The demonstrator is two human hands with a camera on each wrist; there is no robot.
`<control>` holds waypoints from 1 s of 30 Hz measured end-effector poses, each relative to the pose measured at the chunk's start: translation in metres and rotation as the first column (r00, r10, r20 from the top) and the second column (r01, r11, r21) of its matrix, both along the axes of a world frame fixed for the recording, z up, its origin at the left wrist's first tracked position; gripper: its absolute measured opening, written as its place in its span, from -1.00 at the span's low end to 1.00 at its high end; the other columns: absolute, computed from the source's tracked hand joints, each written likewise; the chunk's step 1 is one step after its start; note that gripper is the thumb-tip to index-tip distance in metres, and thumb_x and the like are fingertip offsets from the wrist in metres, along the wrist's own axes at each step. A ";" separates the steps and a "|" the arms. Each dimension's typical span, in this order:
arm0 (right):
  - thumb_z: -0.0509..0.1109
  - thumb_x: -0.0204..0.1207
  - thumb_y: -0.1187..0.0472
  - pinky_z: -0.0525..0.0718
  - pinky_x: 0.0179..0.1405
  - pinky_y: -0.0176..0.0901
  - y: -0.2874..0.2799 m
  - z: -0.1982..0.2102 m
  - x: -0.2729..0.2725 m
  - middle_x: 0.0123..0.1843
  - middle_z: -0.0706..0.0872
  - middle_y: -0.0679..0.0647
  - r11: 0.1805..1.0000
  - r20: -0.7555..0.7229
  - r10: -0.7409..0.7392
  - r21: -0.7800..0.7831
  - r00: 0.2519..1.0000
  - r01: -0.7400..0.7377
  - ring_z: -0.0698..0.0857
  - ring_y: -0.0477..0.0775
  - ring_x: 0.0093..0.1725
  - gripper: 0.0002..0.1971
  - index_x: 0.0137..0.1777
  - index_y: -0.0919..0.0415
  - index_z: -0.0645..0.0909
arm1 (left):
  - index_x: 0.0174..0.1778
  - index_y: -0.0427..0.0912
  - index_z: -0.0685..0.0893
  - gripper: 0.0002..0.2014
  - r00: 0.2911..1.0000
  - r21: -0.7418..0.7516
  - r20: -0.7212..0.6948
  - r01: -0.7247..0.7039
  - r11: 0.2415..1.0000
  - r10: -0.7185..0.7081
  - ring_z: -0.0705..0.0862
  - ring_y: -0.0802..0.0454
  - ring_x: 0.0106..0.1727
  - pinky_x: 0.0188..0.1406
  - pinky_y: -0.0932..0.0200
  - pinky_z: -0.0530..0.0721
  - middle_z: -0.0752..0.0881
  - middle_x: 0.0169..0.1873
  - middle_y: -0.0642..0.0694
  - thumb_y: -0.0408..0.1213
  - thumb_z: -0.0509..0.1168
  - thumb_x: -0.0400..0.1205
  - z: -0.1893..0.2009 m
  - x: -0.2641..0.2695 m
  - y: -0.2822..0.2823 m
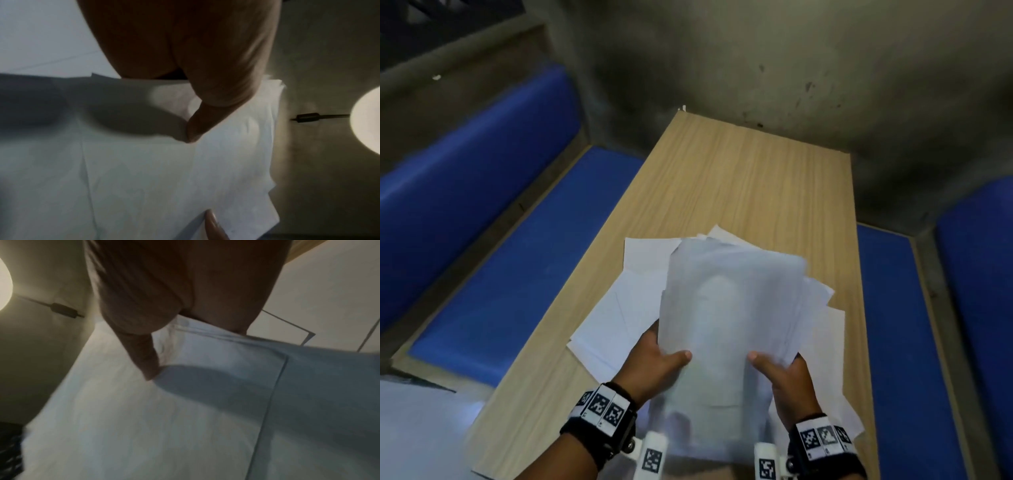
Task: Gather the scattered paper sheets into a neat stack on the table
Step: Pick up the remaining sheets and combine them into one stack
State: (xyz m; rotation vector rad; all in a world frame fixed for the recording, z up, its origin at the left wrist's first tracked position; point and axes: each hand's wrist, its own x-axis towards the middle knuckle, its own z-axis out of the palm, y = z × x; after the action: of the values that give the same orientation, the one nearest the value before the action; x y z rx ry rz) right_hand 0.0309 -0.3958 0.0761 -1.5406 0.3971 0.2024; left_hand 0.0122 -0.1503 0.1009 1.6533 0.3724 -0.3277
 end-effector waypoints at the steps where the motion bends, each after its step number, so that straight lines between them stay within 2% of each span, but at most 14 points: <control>1: 0.68 0.22 0.38 0.73 0.19 0.20 -0.002 0.004 0.002 -0.01 0.87 0.27 0.999 0.034 0.000 0.045 0.999 -0.002 0.82 0.34 0.08 -0.64 0.04 0.31 0.76 | 0.11 0.18 0.62 -0.59 0.999 0.019 0.031 0.017 1.000 -0.018 0.81 0.13 0.08 0.18 -0.03 0.76 0.84 0.04 0.10 -0.37 0.53 0.48 0.007 0.002 -0.001; 3: 0.80 0.00 0.23 0.71 0.21 0.22 -0.009 0.011 0.008 0.11 0.83 0.31 0.982 0.104 0.037 0.178 0.994 -0.055 0.80 0.34 0.13 -0.35 0.15 0.28 0.74 | 0.18 0.10 0.65 -0.60 0.989 -0.009 0.119 0.085 0.996 -0.083 0.82 0.24 0.04 0.14 0.03 0.75 0.86 0.04 0.11 -0.37 0.54 0.51 0.022 0.009 0.000; 5: 0.85 -0.18 0.22 0.75 0.10 0.17 -0.019 0.022 0.015 0.16 0.81 0.30 0.949 0.165 0.084 0.286 0.983 -0.130 0.79 0.31 0.14 -0.21 0.18 0.21 0.74 | 0.32 -0.05 0.66 -0.53 0.966 -0.050 0.214 0.157 0.986 -0.143 0.82 0.11 0.14 0.17 -0.03 0.76 0.85 0.13 0.03 -0.23 0.56 0.48 0.040 0.015 0.002; 7: 0.79 -0.14 0.39 0.77 0.00 0.09 -0.028 0.039 0.022 0.11 0.84 0.21 0.928 0.207 0.165 0.299 0.964 -0.223 0.79 0.26 0.12 -0.32 0.09 0.09 0.80 | 0.36 -0.15 0.64 -0.45 0.953 -0.083 0.265 0.177 0.981 -0.149 0.81 -0.05 0.19 0.17 -0.16 0.76 0.83 0.17 -0.07 -0.14 0.56 0.44 0.056 0.023 0.005; 9: 0.64 0.01 0.50 0.78 0.00 -0.02 -0.037 0.054 0.026 0.09 0.86 0.09 0.916 0.258 0.243 0.256 0.935 -0.309 0.80 0.16 0.12 -0.40 0.06 -0.03 0.83 | 0.35 -0.20 0.63 -0.51 0.935 -0.104 0.325 0.183 0.978 -0.141 0.80 -0.12 0.21 0.14 -0.18 0.77 0.82 0.18 -0.14 -0.26 0.55 0.50 0.065 0.030 0.008; 10: 0.69 0.01 0.42 0.78 0.02 -0.07 -0.042 0.060 0.028 0.08 0.87 0.05 0.916 0.281 0.279 0.208 0.918 -0.342 0.81 0.11 0.12 -0.41 0.07 -0.05 0.82 | 0.34 -0.21 0.64 -0.56 0.930 -0.111 0.343 0.178 0.978 -0.131 0.80 -0.13 0.20 0.11 -0.14 0.78 0.83 0.16 -0.15 -0.35 0.52 0.54 0.070 0.031 0.009; 12: 0.81 -0.13 -0.04 0.76 0.10 -0.14 -0.053 0.069 0.031 0.05 0.88 -0.02 0.926 0.259 0.342 0.072 0.903 -0.371 0.82 0.01 0.09 -0.36 0.06 -0.04 0.83 | 0.28 -0.19 0.67 -0.62 0.926 -0.123 0.359 0.167 0.978 -0.113 0.82 -0.11 0.15 0.03 0.00 0.78 0.85 0.08 -0.12 -0.47 0.49 0.55 0.073 0.034 0.011; 14: 0.74 -0.24 -0.35 0.73 0.19 -0.15 -0.058 0.078 0.030 0.02 0.88 -0.10 0.897 0.146 0.442 -0.102 0.885 -0.431 0.81 -0.11 0.06 -0.16 0.10 0.03 0.79 | 0.21 -0.10 0.70 -0.64 0.933 -0.130 0.347 0.146 0.981 -0.093 0.83 -0.08 0.12 0.02 0.04 0.78 0.87 0.04 -0.09 -0.47 0.50 0.53 0.070 0.036 0.012; 17: 0.79 -0.10 -0.07 0.69 -0.11 -0.50 -0.051 0.089 0.023 -0.05 0.86 -0.24 0.892 0.155 0.426 -0.237 0.891 -0.385 0.79 -0.28 -0.06 -0.27 0.14 0.06 0.69 | 0.17 0.02 0.73 -0.63 0.957 -0.180 0.289 0.065 0.981 -0.010 0.84 -0.05 0.12 0.09 -0.04 0.79 0.87 0.08 -0.07 -0.37 0.54 0.48 0.053 0.036 0.013; 19: 0.75 0.12 0.25 0.67 -0.14 -0.56 -0.041 0.082 0.018 0.03 0.83 -0.25 0.928 0.229 0.332 -0.252 0.915 -0.274 0.76 -0.32 -0.02 -0.40 0.19 0.04 0.66 | 0.21 -0.09 0.74 -0.60 0.966 -0.183 0.255 0.007 0.983 0.041 0.84 -0.06 0.10 0.05 -0.02 0.80 0.87 0.08 -0.08 -0.35 0.59 0.46 0.039 0.035 0.012; 22: 0.60 0.36 0.45 0.63 -0.14 -0.64 -0.028 0.050 0.012 -0.04 0.80 -0.44 0.968 0.230 0.200 -0.200 0.953 -0.155 0.73 -0.44 -0.06 -0.53 0.21 0.10 0.61 | 0.13 -0.19 0.77 -0.60 0.976 -0.129 0.205 -0.051 0.990 0.077 0.86 0.05 -0.07 -0.17 0.19 0.78 0.90 -0.06 -0.02 -0.38 0.64 0.38 0.009 0.029 0.005; 25: 0.61 0.35 0.45 0.59 -0.07 -0.68 -0.018 0.014 0.002 -0.08 0.77 -0.54 0.954 0.176 0.210 -0.254 0.962 -0.162 0.72 -0.49 -0.04 -0.52 0.12 -0.06 0.60 | 0.03 -0.15 0.78 -0.60 0.986 -0.103 0.150 -0.055 0.993 0.070 0.85 0.08 -0.13 -0.18 0.16 0.75 0.90 -0.14 -0.02 -0.40 0.69 0.30 -0.025 0.017 0.001; 28: 0.72 0.21 0.38 0.56 -0.15 -0.71 -0.017 -0.011 -0.008 -0.07 0.80 -0.24 0.945 0.125 0.153 -0.310 0.980 -0.108 0.70 -0.47 -0.05 -0.48 0.03 -0.09 0.61 | 0.03 -0.27 0.74 -0.61 0.990 -0.039 0.138 -0.015 0.999 0.021 0.78 0.30 -0.20 -0.15 0.34 0.70 0.86 -0.18 0.14 -0.51 0.65 0.33 -0.045 0.012 -0.003; 30: 0.73 0.19 0.36 0.54 -0.12 -0.71 -0.013 -0.018 -0.010 0.03 0.75 -0.11 0.932 0.096 0.158 -0.342 0.983 -0.117 0.68 -0.46 -0.03 -0.48 0.04 -0.08 0.62 | -0.02 -0.22 0.74 -0.59 0.993 -0.011 0.118 -0.003 1.000 0.004 0.72 0.42 -0.30 -0.24 0.51 0.63 0.83 -0.27 0.29 -0.28 0.70 0.29 -0.048 0.011 -0.006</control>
State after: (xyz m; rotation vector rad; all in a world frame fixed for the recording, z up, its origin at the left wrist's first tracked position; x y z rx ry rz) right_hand 0.0209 -0.4089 0.0582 -1.9099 0.2326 0.1533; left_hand 0.0232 -0.1567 0.0529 1.6531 0.2845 -0.2279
